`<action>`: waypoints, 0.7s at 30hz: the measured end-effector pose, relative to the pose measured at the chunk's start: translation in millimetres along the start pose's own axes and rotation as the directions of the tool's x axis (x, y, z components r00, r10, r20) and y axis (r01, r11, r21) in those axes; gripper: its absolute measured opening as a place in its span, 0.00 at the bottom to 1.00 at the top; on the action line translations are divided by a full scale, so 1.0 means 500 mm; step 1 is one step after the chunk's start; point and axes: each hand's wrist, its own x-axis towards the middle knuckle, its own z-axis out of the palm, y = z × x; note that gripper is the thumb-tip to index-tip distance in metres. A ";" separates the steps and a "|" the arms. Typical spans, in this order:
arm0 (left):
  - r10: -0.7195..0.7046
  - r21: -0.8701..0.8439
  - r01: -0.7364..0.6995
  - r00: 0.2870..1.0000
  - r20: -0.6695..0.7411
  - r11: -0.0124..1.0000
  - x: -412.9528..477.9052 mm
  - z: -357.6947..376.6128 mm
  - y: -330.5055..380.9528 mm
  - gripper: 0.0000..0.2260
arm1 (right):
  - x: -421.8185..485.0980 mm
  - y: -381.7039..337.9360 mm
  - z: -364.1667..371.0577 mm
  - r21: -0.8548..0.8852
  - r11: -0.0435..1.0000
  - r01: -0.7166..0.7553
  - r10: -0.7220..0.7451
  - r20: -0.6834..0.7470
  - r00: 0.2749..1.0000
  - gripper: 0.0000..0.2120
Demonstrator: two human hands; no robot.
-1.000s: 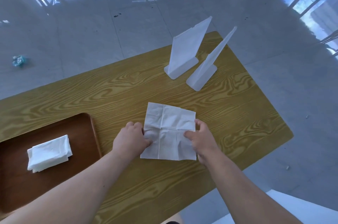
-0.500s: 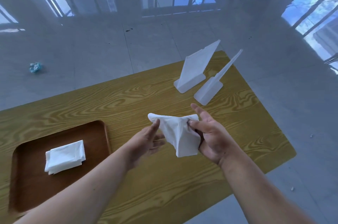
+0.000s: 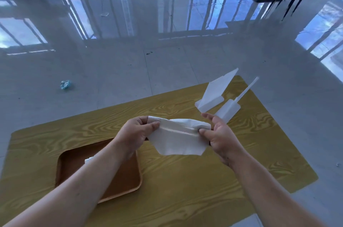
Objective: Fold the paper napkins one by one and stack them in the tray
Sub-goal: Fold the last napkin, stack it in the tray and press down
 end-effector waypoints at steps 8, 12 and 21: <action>0.033 0.185 -0.022 0.998 -0.060 0.983 -0.089 -0.090 0.077 0.41 | -0.040 -0.103 0.086 -0.148 0.981 0.126 -0.118 0.063 0.991 0.19; -0.031 -0.134 0.022 0.997 -0.069 0.991 -0.114 -0.120 0.106 0.30 | -0.053 -0.159 0.121 0.036 0.994 0.106 -0.111 0.159 0.981 0.22; 0.026 -0.236 -0.059 0.990 -0.140 0.970 -0.122 -0.145 0.105 0.23 | -0.043 -0.183 0.140 0.147 0.988 0.044 -0.067 0.158 0.985 0.20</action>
